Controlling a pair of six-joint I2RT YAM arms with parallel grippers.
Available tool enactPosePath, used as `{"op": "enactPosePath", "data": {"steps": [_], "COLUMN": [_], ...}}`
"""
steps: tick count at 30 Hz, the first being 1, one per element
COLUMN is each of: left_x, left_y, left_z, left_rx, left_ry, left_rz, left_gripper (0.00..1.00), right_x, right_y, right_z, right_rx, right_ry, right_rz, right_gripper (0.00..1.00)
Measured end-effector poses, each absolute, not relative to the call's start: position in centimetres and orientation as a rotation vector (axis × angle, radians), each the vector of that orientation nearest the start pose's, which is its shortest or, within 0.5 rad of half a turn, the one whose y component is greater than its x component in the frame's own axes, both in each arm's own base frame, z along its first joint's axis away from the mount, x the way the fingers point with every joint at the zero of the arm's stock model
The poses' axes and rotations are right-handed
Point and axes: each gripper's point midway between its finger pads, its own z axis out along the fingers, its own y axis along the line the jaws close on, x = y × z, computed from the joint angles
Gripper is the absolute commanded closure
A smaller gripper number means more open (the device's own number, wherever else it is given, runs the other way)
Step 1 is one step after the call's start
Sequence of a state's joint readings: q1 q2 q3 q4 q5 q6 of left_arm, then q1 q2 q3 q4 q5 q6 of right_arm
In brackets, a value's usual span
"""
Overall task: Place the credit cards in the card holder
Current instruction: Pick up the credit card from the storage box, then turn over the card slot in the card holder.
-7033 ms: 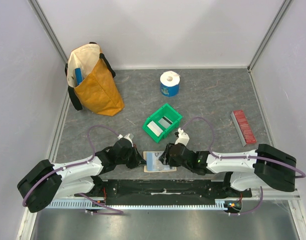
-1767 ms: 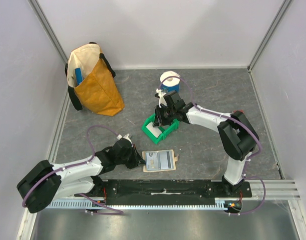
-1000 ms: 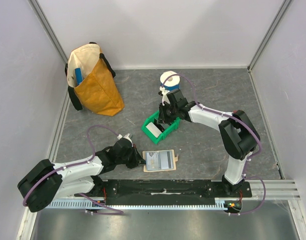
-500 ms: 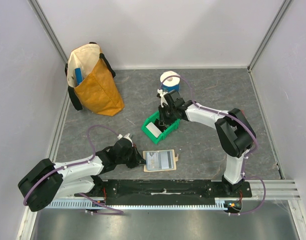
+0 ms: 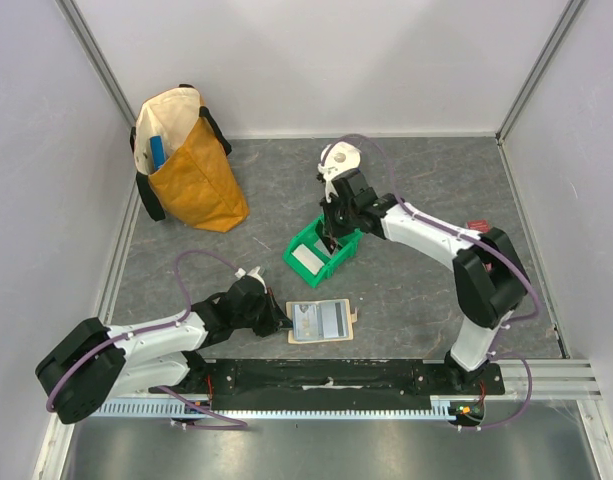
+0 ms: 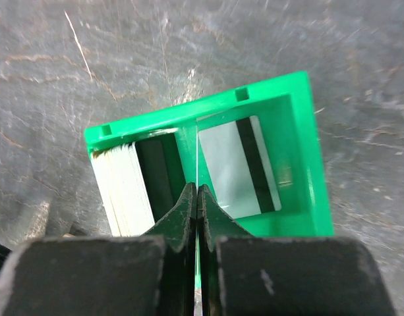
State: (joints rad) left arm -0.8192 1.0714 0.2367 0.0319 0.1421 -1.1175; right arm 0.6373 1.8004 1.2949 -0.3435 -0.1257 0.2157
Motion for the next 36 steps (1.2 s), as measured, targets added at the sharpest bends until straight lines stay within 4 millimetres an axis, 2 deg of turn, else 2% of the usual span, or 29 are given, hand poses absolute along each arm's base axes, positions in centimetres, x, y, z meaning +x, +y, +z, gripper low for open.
{"op": "enactPosePath", "data": {"steps": [5,8,10,13,16,23,28,32,36], "left_x": [13.1,13.0,13.0,13.0,13.0,12.9,13.0,13.0,13.0], "left_y": [-23.0,-23.0,-23.0,-23.0,-22.9,-23.1,-23.6,-23.7,-23.7], "left_z": [1.8,1.7,1.7,1.7,1.7,2.4,3.3,3.6,3.7], "left_rx": [-0.318,-0.318,-0.319,-0.319,-0.319,-0.31,-0.3,-0.295,-0.294], "left_ry": [2.625,2.628,2.628,2.631,2.632,2.623,2.613,2.607,2.602], "left_rz": [-0.989,-0.986,-0.986,-0.983,-0.982,-1.006,-1.035,-1.048,-1.053], "left_gripper": [0.98,0.98,0.98,0.98,0.98,0.98,0.98,0.98,0.98], "right_x": [35.5,34.9,33.7,30.6,27.4,21.9,17.9,15.9,15.6], "right_y": [28.8,28.8,29.3,30.1,30.5,29.1,30.8,32.9,33.8], "right_z": [14.1,17.0,18.5,19.4,19.1,17.0,14.8,13.2,11.2], "right_rx": [-0.529,-0.494,-0.477,-0.463,-0.421,-0.168,-0.075,-0.051,-0.036], "right_ry": [2.287,2.206,2.158,2.114,2.114,2.13,2.133,2.139,2.151], "right_rz": [0.441,0.37,0.333,0.314,0.353,0.532,0.647,0.68,0.642], "right_gripper": [1.0,1.0,1.0,1.0,1.0,1.0,1.0,1.0,1.0]}}
